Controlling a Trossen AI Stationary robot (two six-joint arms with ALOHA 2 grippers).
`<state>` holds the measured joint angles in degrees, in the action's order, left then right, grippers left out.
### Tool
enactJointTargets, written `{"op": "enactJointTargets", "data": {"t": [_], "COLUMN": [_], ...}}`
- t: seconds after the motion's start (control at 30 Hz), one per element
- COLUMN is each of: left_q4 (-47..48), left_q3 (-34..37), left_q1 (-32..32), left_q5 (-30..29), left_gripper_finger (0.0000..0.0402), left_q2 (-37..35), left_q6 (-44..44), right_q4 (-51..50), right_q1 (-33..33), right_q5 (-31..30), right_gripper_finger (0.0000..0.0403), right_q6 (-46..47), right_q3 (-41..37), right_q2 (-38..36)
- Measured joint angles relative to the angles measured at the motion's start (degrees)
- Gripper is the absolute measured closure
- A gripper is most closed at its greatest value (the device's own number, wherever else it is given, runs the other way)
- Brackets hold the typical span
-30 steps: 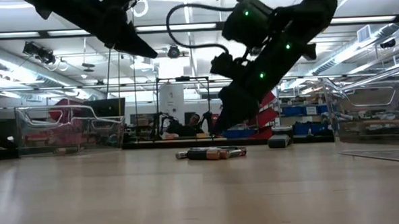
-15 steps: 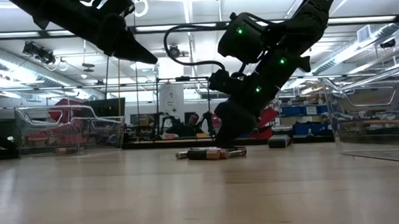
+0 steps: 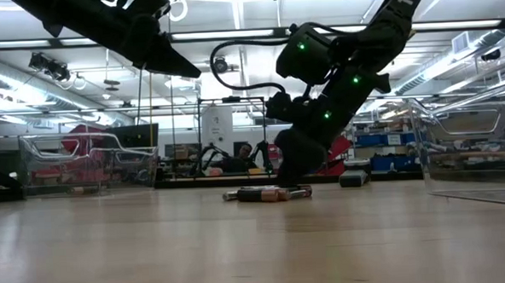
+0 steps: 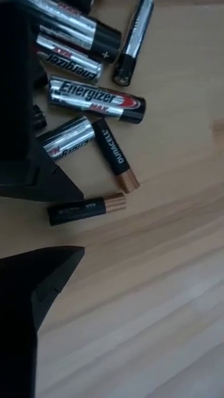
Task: Sort batteries
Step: Put the black battery into the top transparent bin
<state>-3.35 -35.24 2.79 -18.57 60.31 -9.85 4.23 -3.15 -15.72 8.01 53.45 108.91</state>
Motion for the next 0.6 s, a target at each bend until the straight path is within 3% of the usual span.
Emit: {"op": "enactJointTargets", "data": {"t": [0.43, 0.6], "left_q4": [0.0, 0.0], "left_q3": [0.0, 0.0], "left_q1": [0.0, 0.0], "left_q5": [0.0, 0.0], "left_gripper_finger": [0.0289, 0.0289], "left_q2": [0.0, 0.0], "left_q6": [0.0, 0.0], "right_q4": [0.6, 0.7], "right_q1": [-0.4, -0.4], "right_q5": [0.3, 0.5], "right_gripper_finger": [0.0294, 0.0312], "right_q6": [0.1, 0.0], "right_q3": [0.2, 0.1], "right_q2": [1.3, 1.4]}}
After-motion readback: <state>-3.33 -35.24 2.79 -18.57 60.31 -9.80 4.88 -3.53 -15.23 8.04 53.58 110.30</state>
